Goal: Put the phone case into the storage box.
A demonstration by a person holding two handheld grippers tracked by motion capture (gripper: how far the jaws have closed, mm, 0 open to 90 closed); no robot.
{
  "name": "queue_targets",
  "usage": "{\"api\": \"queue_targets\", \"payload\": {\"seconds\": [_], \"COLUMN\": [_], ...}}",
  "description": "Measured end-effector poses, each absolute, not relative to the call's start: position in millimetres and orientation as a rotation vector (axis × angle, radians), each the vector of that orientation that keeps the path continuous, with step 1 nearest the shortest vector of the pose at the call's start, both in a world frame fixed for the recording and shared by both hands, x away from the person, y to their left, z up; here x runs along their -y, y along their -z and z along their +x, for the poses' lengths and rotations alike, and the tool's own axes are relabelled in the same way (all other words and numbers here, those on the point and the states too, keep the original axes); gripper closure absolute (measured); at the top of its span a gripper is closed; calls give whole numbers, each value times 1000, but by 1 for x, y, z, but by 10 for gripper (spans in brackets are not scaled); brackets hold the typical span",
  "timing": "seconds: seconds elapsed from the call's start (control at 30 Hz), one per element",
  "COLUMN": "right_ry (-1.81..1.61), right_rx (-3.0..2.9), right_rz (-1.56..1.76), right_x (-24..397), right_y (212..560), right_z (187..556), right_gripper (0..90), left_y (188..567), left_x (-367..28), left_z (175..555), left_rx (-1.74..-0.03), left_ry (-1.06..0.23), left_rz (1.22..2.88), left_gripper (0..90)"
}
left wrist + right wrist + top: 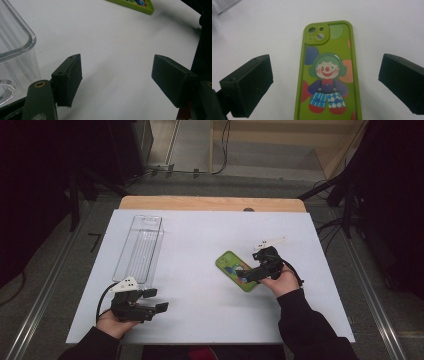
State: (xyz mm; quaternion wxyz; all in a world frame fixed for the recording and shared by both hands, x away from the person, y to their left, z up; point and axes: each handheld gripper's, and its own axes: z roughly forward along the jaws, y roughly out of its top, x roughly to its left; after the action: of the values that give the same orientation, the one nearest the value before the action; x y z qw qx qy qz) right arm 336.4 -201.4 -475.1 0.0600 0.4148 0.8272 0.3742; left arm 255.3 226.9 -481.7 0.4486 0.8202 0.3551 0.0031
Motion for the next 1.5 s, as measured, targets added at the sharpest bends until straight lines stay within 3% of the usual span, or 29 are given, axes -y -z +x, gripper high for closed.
{"api": "queue_targets", "payload": {"seconds": [1.5], "right_ry": [-959], "right_rx": [-2585], "right_rz": [1276], "right_x": [167], "right_y": [496], "right_z": [359], "right_gripper": [0], "left_y": [481], "left_x": [-228], "left_z": [255], "left_rx": [-880], "left_ry": [-4], "left_rz": [2023], "left_gripper": [249]}}
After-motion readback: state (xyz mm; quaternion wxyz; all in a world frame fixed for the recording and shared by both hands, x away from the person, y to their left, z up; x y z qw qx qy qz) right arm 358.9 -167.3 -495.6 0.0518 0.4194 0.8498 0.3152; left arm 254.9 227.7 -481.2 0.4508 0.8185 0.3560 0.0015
